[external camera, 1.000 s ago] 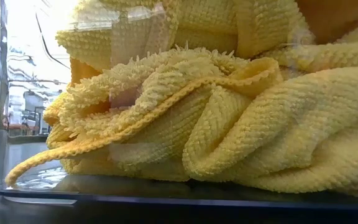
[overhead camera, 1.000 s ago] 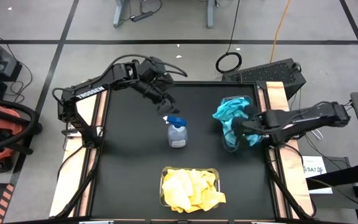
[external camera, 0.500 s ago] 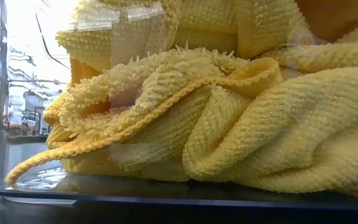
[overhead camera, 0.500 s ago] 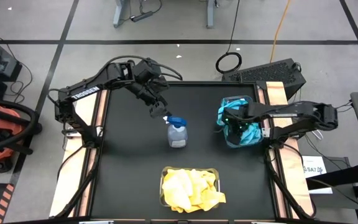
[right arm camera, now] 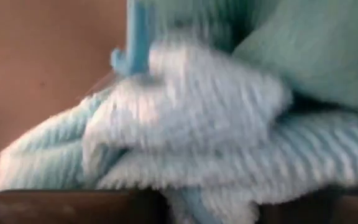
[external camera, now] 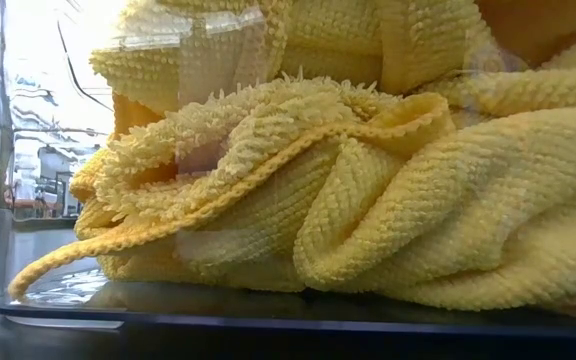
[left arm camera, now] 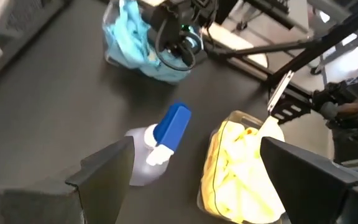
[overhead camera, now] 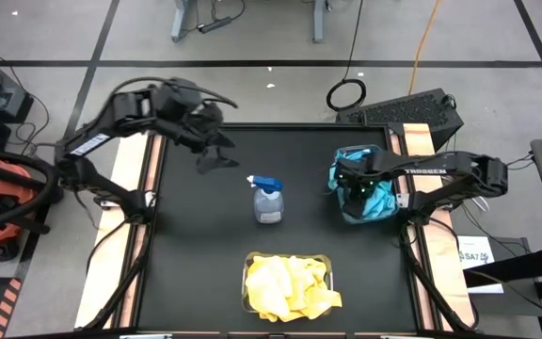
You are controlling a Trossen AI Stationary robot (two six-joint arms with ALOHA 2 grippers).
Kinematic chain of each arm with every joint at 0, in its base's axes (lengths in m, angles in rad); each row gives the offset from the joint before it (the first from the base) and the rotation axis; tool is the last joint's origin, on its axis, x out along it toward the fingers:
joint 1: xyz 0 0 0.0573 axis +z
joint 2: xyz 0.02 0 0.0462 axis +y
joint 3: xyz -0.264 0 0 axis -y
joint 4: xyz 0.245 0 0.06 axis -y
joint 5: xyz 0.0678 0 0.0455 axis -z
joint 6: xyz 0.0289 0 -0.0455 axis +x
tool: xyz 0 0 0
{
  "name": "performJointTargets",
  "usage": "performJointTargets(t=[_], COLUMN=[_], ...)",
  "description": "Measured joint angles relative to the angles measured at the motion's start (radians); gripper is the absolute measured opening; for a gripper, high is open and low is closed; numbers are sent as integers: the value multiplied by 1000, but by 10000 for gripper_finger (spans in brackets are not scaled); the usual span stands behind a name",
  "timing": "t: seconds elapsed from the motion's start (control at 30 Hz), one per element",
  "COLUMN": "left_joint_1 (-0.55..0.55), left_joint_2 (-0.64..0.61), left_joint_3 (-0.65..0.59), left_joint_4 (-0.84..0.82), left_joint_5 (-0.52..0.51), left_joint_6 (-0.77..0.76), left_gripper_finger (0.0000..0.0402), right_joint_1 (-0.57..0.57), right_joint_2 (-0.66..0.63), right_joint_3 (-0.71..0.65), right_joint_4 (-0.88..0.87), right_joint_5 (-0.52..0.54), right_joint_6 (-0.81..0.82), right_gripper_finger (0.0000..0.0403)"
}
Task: Sort microfiber towel by color & place in baskets
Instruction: Put the blue towel into the top transparent bin, then return to Home Position
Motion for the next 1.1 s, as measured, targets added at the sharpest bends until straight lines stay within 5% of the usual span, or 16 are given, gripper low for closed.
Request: performJointTargets(t=[0.5, 0.8, 1.1], left_joint_1=[-30, -30, -30], left_joint_2=[-222, -315, -432], left_joint_3=[0, 0, -48], left_joint_4=[-63, -197, -253], left_joint_5=[-255, -343, -501], left_joint_6=[21, 5, -15], left_gripper_finger=[352, 352, 352], right_joint_1=[1, 6, 57], right_joint_2=[-258, -470, -761], right_joint_3=[273, 462, 483], right_joint_4=[-204, -192, -38], right_joint_5=[-3, -55, -72], right_joint_6=[34, 35, 51], right_gripper_finger=[266, 285, 273])
